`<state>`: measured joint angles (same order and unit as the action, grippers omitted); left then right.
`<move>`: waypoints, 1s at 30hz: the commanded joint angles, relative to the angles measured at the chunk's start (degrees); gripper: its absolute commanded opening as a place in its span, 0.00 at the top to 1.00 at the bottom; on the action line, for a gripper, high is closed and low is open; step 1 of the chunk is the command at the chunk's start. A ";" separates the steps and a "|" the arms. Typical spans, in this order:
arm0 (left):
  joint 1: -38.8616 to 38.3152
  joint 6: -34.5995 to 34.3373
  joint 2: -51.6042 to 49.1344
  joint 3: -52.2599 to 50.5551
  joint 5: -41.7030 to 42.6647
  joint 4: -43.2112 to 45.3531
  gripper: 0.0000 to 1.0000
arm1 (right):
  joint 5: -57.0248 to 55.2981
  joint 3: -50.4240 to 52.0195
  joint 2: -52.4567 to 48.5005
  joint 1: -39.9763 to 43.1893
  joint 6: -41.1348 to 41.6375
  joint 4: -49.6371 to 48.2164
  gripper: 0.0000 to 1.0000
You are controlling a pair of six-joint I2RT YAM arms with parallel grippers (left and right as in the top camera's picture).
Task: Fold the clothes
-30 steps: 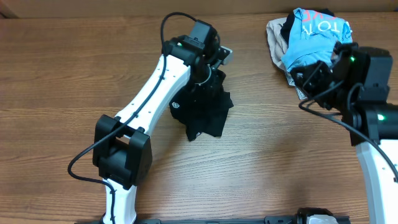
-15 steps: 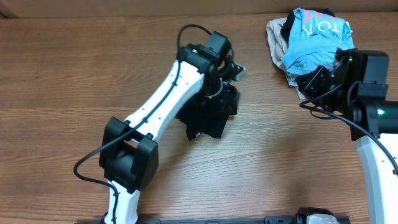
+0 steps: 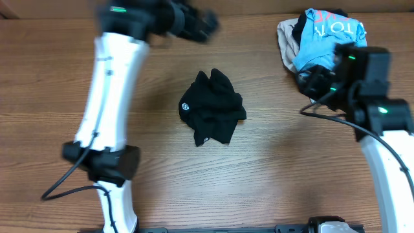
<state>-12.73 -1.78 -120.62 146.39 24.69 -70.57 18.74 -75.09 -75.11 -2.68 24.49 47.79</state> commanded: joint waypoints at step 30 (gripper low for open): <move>10.47 5.51 -0.04 3.65 -5.90 -4.74 0.00 | -4.96 -5.35 -27.36 -20.74 -15.30 -7.43 0.96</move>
<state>-2.48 2.09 -120.11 149.84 19.90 -75.44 11.66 -76.73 -106.19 -23.29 9.30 38.17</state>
